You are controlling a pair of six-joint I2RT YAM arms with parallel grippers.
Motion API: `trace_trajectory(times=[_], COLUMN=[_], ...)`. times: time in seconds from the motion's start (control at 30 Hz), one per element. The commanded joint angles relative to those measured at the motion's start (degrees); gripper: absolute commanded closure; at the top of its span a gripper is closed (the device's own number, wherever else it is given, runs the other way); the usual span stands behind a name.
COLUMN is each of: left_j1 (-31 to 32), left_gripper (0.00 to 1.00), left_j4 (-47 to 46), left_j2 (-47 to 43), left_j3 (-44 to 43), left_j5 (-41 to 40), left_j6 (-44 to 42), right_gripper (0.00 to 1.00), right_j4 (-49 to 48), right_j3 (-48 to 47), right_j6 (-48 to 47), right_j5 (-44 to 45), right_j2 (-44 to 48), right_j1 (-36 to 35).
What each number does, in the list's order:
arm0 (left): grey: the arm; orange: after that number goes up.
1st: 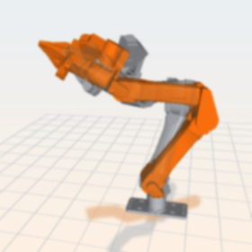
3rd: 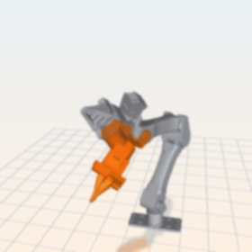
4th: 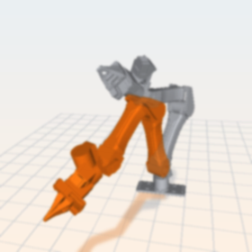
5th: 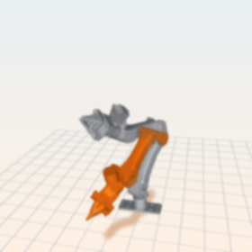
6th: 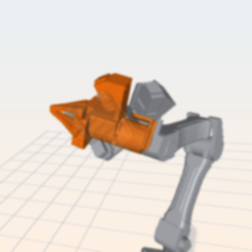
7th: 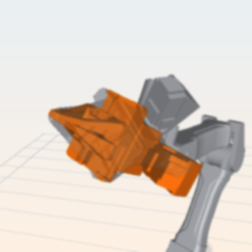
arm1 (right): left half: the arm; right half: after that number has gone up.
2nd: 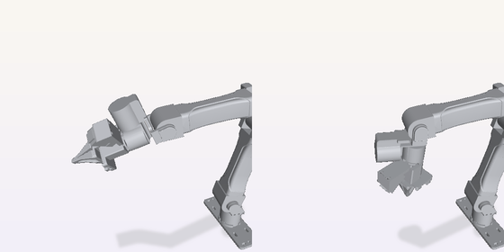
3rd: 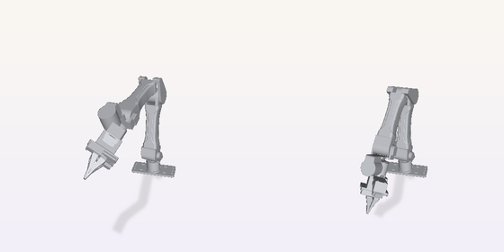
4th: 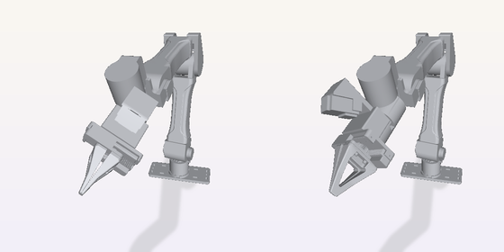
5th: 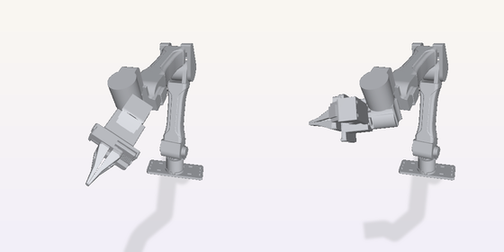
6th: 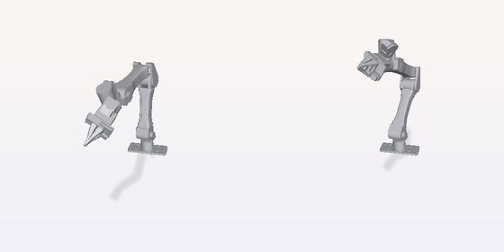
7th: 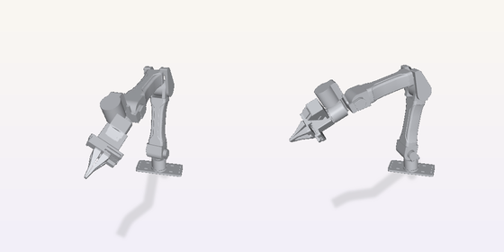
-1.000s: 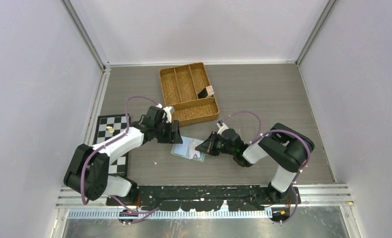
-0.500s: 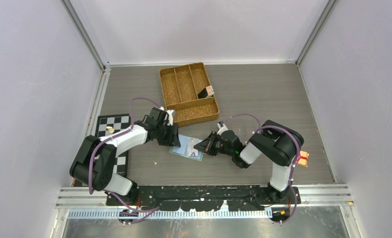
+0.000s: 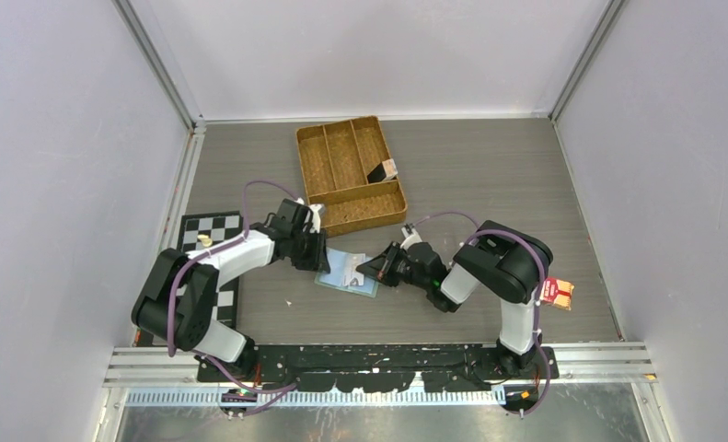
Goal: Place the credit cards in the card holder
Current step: Insert the credit card into the card holder.
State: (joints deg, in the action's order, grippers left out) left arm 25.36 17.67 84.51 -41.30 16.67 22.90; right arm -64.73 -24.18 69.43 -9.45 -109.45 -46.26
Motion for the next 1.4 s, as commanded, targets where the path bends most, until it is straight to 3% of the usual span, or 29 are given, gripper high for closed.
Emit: trace_trajectory(times=[0.0, 0.43, 0.73, 0.97, 1.2, 1.37], left_j1=[0.21, 0.21, 0.21, 0.21, 0.21, 0.21], left_gripper=[0.75, 0.81, 0.82, 0.77, 0.65, 0.55], left_j4=[-0.03, 0.33, 0.39, 1.01, 2.02, 1.16], left_j2=[1.30, 1.32, 0.67, -1.43, -3.63, -4.67], left_j3=[-1.55, -1.33, -0.50, -0.68, -1.71, -1.56], left_j5=[1.57, 5.50, 8.64, 8.67, 8.57, 8.12], left_j6=[-0.70, 0.02, 0.83, 1.01, 0.92, 1.30], right_gripper=[1.00, 0.99, 0.83, 0.70, 0.57, 0.52], right_j4=[0.31, -0.37, 4.49, 21.93, 43.21, 50.64], right_j3=[-0.68, -1.38, -1.13, -1.93, -5.87, -8.07], right_j6=[-0.09, 1.74, 0.97, -3.00, -9.54, -11.45], right_j5=[3.55, 5.90, 8.69, 13.20, 19.25, 19.99], right_j2=[-1.44, -3.71, -1.55, 9.19, 20.08, 23.61], right_j1=[-1.06, -3.36, -4.25, -4.75, -5.75, -6.05])
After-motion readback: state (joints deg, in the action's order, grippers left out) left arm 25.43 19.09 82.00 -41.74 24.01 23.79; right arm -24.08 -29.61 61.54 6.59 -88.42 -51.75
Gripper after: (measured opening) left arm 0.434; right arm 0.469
